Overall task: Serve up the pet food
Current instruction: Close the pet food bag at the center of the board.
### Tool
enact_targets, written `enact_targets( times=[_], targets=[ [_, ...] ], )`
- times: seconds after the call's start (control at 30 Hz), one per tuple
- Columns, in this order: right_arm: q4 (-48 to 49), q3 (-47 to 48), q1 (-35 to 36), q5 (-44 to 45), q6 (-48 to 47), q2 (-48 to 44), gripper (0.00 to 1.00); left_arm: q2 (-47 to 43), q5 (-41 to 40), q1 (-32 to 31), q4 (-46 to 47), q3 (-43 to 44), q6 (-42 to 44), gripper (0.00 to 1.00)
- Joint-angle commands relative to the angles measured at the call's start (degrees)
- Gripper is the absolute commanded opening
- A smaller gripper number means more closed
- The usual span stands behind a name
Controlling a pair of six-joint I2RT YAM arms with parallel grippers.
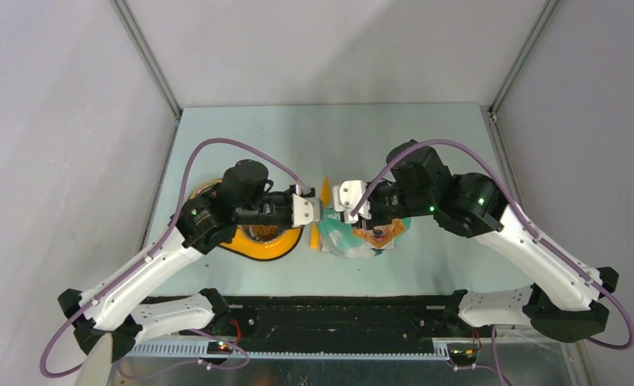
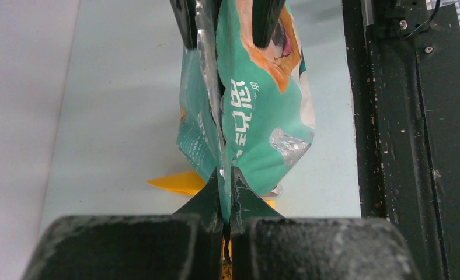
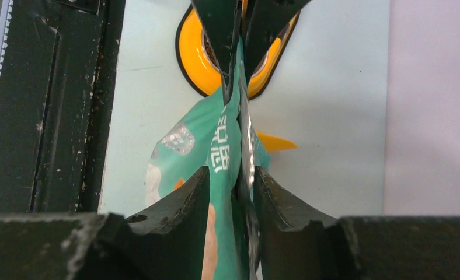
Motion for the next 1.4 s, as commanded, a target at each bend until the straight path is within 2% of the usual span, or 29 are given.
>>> enact_targets(
  times=[0.0,0.07,0.13,0.17,0.47,0.5,0.53,0.57,0.6,0.67,0.7,0.77,0.87,0.97,1.0,1.03,1.1,1.27,1.3,1.33,1.37],
  targets=[
    [3.89,0.43,0.97,1.55,0.47,2.48,0.36,-3.77,2.58,-0.26,6.63,2.41,-1.2,0.0],
    [1.85,1.79,1.01,2.16,0.34,4.09,0.29,-4.06,2.67,-0.21,6.74,2.26,-1.21,0.0],
    [-1.25,3.58,1.03,2.12,0.1,5.56,0.13,-4.29,2.66,-0.19,7.11,2.02,-1.28,0.0],
    [-2.97,4.67,1.03,1.99,0.2,6.01,0.02,-4.45,2.73,-0.17,7.2,1.84,-1.33,0.0],
    [-2.39,4.86,2.66,3.24,2.48,4.72,0.0,-4.49,2.08,-0.29,7.08,1.52,-1.81,0.0],
    [-2.04,4.18,2.95,4.25,2.77,4.4,0.05,-4.46,1.86,-0.25,7.05,1.52,-1.97,0.0],
    [-1.98,3.53,3.6,6.63,2.85,4.33,0.21,-4.45,1.73,-0.29,6.99,1.58,-2.15,0.0],
    [-2.46,3.3,3.77,8.85,2.67,4.35,0.29,-4.38,1.53,-0.25,6.71,1.71,-2.25,0.0],
    [-3.64,3.06,3.85,9.69,2.01,4.35,0.42,-4.46,1.43,-0.25,6.61,1.72,-2.25,0.0],
    [-5.55,2.96,3.86,11.95,1.4,4.59,0.5,-4.57,0.94,-0.25,6.6,1.48,-2.3,0.0],
    [-6.19,3.06,3.9,13.04,1.28,4.76,0.49,-4.66,0.79,-0.31,7.03,1.31,-2.44,0.0],
    [-6.36,3.37,3.88,14.17,2.23,4.88,0.45,-4.79,0.42,-0.33,7.83,0.6,-2.74,0.0],
    [-5.43,3.27,3.68,16.71,3.44,3.53,0.32,-4.69,-0.17,-0.3,7.99,0.2,-2.6,0.0],
    [-5.53,2.24,2.89,17.37,2.97,1.52,0.25,-4.75,-0.95,-0.28,8.25,-0.08,-2.59,0.0],
    [-5.82,1.91,2.84,17.38,2.6,0.55,0.2,-5.07,-0.99,-0.32,9.16,-0.35,-2.89,0.0],
    [-6.09,1.46,2.72,17.38,2.32,0.12,0.04,-5.25,-0.98,-0.32,9.59,-1.04,-2.97,0.0],
    [-7.27,1.77,2.29,15.32,1.56,-0.9,0.0,-5.87,-0.99,-0.39,10.39,-1.59,-3.01,0.0],
    [-5.62,2.52,1.74,11.95,2.04,-2.19,0.0,-5.21,-2.6,-0.78,10.85,-0.71,-3.78,0.01],
    [-4.72,2.54,1.74,11.55,2.29,-2.32,0.0,-4.77,-3.16,-0.99,10.92,-0.23,-4.17,0.05],
    [-4.36,2.45,1.74,11.12,2.43,-2.37,0.0,-4.61,-3.06,-1.59,10.44,0.15,-3.92,0.22],
    [-3.83,2.39,1.74,11.0,2.61,-2.51,0.0,-4.31,-2.53,-2.16,10.14,0.69,-3.33,0.31]
  ],
)
